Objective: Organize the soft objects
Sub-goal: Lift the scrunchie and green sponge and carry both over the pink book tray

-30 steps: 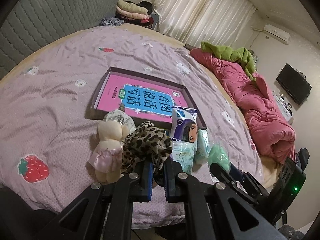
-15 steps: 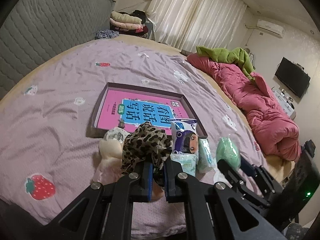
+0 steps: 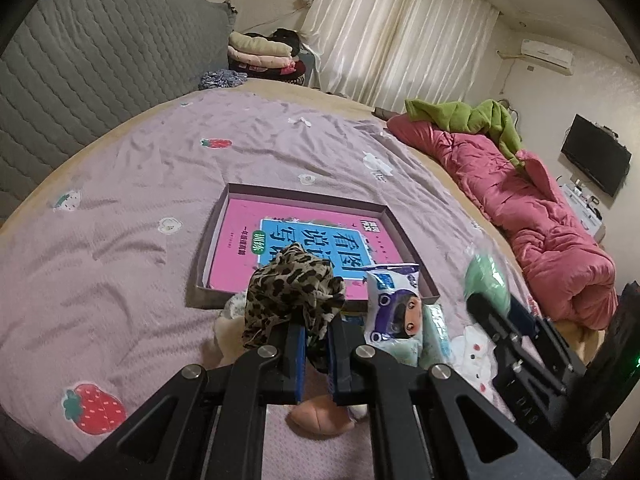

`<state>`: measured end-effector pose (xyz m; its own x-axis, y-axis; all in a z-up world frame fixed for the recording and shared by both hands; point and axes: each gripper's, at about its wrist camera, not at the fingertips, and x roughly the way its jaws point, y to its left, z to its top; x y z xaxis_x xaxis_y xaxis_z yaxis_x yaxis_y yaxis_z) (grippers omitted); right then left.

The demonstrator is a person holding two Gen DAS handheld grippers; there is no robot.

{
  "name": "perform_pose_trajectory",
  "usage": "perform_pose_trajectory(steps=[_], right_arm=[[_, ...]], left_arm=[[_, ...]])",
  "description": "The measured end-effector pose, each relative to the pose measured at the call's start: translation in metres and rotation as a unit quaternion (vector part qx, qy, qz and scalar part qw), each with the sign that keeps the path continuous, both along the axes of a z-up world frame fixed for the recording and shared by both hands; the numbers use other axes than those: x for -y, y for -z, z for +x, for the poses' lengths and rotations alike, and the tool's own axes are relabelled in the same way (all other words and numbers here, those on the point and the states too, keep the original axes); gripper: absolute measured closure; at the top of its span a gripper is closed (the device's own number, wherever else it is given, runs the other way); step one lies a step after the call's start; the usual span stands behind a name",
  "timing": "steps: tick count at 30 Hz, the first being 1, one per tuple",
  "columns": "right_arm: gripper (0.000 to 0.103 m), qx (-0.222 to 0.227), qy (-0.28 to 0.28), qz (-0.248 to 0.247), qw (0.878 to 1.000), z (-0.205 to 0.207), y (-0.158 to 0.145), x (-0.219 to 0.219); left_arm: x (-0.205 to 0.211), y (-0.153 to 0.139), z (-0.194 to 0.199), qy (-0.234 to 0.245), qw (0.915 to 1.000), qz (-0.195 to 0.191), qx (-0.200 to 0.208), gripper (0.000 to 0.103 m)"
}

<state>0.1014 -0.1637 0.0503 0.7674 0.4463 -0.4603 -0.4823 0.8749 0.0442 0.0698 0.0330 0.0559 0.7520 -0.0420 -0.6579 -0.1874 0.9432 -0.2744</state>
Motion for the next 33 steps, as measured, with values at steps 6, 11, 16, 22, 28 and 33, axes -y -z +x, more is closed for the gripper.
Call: perform_pose_trajectory(steps=[6,11,16,22,28,33], right_arm=[[0.059,0.007,-0.003,0.007,1.0,0.018,-0.003,-0.005],[0.059,0.02,-0.001,0.013,1.0,0.035,-0.009,-0.008],[0.059,0.027,0.003,0.01,1.0,0.05,-0.008,-0.009],[0.059,0.025,0.002,0.005,1.0,0.066,-0.003,-0.011],[0.059,0.027,0.004,-0.003,1.0,0.085,0.0,-0.014],[0.059,0.024,0.012,-0.003,1.0,0.103,0.003,-0.01]], left_arm=[[-0.006,0.002,0.012,-0.008,0.9999,0.008,-0.004,0.095],[-0.009,0.003,0.024,-0.013,0.9998,0.013,-0.002,0.095],[-0.013,0.005,0.037,-0.02,0.9996,0.017,-0.004,0.095],[-0.02,0.011,0.054,-0.029,0.9994,0.017,-0.007,0.095],[-0.026,0.017,0.072,-0.034,0.9992,0.018,-0.014,0.095],[-0.028,0.022,0.088,-0.031,0.9992,0.019,-0.018,0.095]])
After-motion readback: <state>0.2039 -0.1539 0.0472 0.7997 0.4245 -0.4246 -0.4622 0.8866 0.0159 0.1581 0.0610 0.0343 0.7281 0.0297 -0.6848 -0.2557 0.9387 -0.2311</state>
